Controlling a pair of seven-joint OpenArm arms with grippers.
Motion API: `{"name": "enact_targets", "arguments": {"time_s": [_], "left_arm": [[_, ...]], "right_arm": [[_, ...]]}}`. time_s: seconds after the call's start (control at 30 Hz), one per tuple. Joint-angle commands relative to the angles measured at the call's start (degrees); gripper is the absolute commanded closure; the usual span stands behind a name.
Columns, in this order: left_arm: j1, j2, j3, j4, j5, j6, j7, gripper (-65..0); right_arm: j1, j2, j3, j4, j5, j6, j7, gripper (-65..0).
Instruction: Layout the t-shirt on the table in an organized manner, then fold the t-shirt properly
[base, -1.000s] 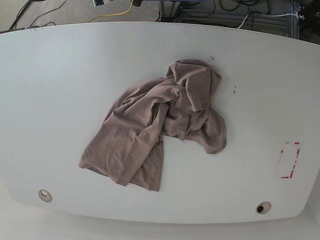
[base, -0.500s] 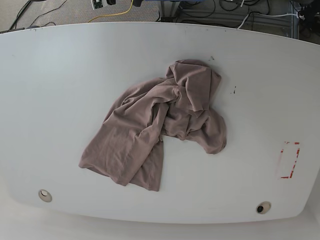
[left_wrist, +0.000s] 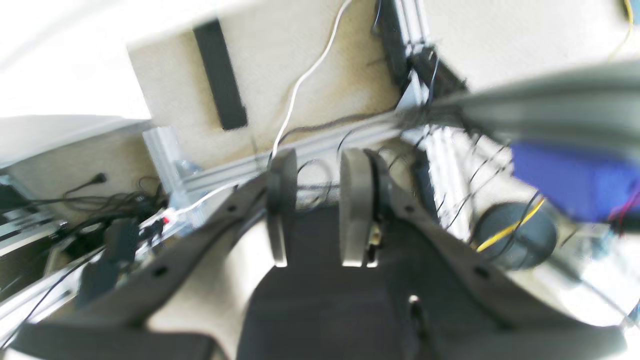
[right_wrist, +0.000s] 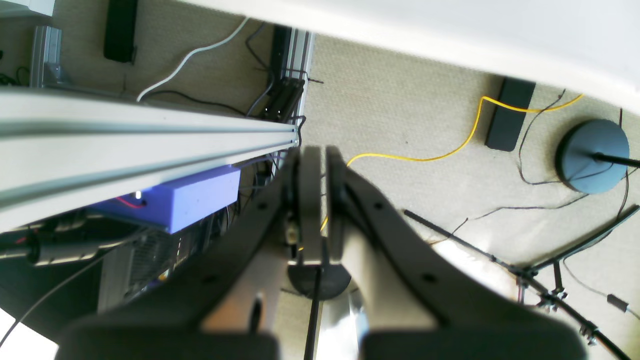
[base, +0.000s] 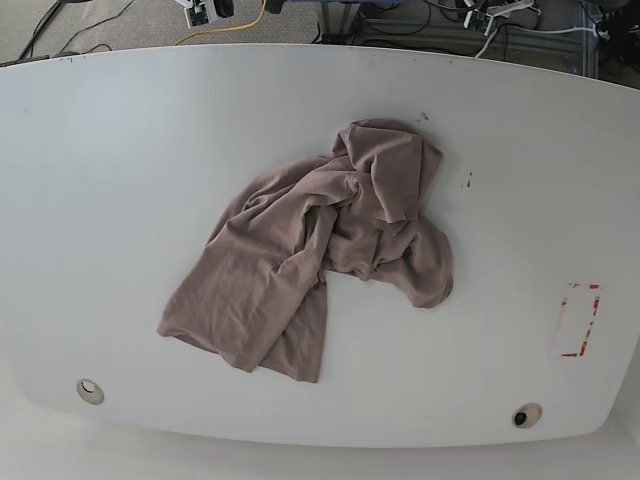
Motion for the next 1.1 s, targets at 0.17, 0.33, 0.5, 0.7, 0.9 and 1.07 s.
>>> {"name": "enact_targets", "arguments": {"time_s": [0.17, 0.33, 0.5, 0.7, 0.9, 1.07], "left_arm": [[-1.3, -0.1, -0.3, 2.6, -2.3, 0.0, -1.1, -14.9], [-4.0, 0.1, -0.2, 5.6, -3.3, 0.0, -0.6, -15.6], [-6.6, -0.1, -0.3, 6.1, -4.0, -0.1, 0.1, -15.9], [-9.8, -0.2, 0.4, 7.0, -2.3, -0.1, 0.3, -16.5], [-10.6, -0.1, 1.5, 8.8, -2.0, -0.3, 0.9, -17.4], [-11.7, 0.0, 3.0, 9.3, -1.6, -0.3, 1.0, -17.4]], "right_arm": [[-0.4, 0.8, 0.2, 2.4, -0.2, 0.0, 0.6, -2.4], [0.4, 0.8, 0.2, 2.4, -0.2, -0.2, 0.7, -6.3], [1.4, 0.8, 0.0, 3.3, -0.4, -0.2, 0.5, -9.4], [2.7, 0.4, 0.2, 4.3, 0.0, -0.2, 0.9, -11.3], [2.7, 0.6, 0.2, 4.3, -0.1, -0.2, 1.4, -9.0], [3.1, 0.4, 0.5, 4.9, 0.0, -0.3, 1.8, -8.8]]}}
